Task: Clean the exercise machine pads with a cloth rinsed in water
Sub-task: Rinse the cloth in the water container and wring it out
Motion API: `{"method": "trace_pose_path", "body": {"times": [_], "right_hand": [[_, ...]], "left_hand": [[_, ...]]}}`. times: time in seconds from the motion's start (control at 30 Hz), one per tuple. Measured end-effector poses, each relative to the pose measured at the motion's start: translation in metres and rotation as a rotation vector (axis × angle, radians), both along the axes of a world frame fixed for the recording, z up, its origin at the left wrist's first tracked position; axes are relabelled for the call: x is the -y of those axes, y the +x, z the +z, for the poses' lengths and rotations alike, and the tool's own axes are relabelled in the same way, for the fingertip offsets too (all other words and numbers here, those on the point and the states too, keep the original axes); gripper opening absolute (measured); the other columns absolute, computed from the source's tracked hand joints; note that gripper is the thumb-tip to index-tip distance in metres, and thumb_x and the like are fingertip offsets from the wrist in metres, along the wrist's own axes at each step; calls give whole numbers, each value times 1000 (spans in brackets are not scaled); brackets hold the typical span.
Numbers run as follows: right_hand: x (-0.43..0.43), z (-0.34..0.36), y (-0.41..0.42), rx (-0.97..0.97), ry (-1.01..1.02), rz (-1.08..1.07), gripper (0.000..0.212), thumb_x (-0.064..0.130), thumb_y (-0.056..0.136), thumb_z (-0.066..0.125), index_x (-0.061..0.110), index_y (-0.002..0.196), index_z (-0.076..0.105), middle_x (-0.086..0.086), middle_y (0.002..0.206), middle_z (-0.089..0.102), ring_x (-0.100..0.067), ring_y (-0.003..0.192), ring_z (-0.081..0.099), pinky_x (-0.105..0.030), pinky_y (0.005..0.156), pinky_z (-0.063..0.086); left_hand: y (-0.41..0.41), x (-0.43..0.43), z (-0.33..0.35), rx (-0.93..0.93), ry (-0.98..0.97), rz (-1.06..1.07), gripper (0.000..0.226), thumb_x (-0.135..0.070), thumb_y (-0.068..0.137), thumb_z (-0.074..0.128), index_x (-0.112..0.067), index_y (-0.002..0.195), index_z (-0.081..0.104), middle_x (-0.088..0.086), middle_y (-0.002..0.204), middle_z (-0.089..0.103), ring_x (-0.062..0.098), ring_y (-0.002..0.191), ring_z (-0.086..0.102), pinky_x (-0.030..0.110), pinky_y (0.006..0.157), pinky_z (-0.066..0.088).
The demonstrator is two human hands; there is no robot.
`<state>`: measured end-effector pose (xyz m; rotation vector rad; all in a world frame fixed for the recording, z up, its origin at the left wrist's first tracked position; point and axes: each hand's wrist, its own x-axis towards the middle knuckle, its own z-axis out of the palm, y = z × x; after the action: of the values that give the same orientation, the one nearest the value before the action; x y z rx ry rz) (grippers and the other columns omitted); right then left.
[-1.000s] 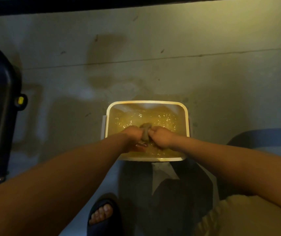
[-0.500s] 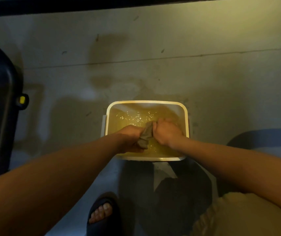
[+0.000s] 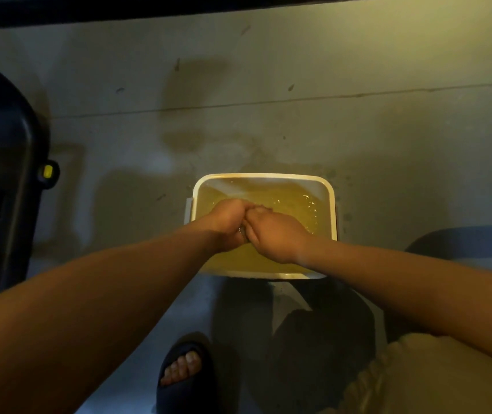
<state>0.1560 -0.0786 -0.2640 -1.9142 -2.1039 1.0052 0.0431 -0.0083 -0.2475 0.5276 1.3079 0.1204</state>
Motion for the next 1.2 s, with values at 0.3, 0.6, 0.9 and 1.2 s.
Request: {"method": "trace_pose_path", "body": {"times": [0.3,0.6,0.9,1.2], "right_hand": [[6,-21,19,246,-220,-476,50,52,104,42,21,142,34,-16,149,30,-40,138,33,-53,107,43],[-6,-19,-6,-453,-374,-511,28,26,108,42,12,107,66,-10,93,68,-15,72,57,-29,64,44],[-6,-9,4,62,54,-45,33,37,101,41,13,115,60,-11,113,62,-26,97,59,-40,78,51],[-7,-17,-2,-133,-381,-404,32,22,107,43,1,116,65,-18,111,68,-33,100,64,-36,80,46]], "left_hand": [[-26,-5,-1,-179,103,-211,22,-20,106,43,-13,102,63,11,96,69,23,86,68,43,89,60],[-12,10,-7,-119,-12,-116,27,-31,102,52,-8,106,66,19,109,64,33,104,63,53,92,57],[2,-8,12,-16,-54,28,30,-3,99,33,-4,91,62,15,84,66,25,74,66,34,67,58],[-10,1,8,-109,-80,-252,27,-27,104,51,-11,125,59,18,124,64,40,113,63,55,93,56]]}}
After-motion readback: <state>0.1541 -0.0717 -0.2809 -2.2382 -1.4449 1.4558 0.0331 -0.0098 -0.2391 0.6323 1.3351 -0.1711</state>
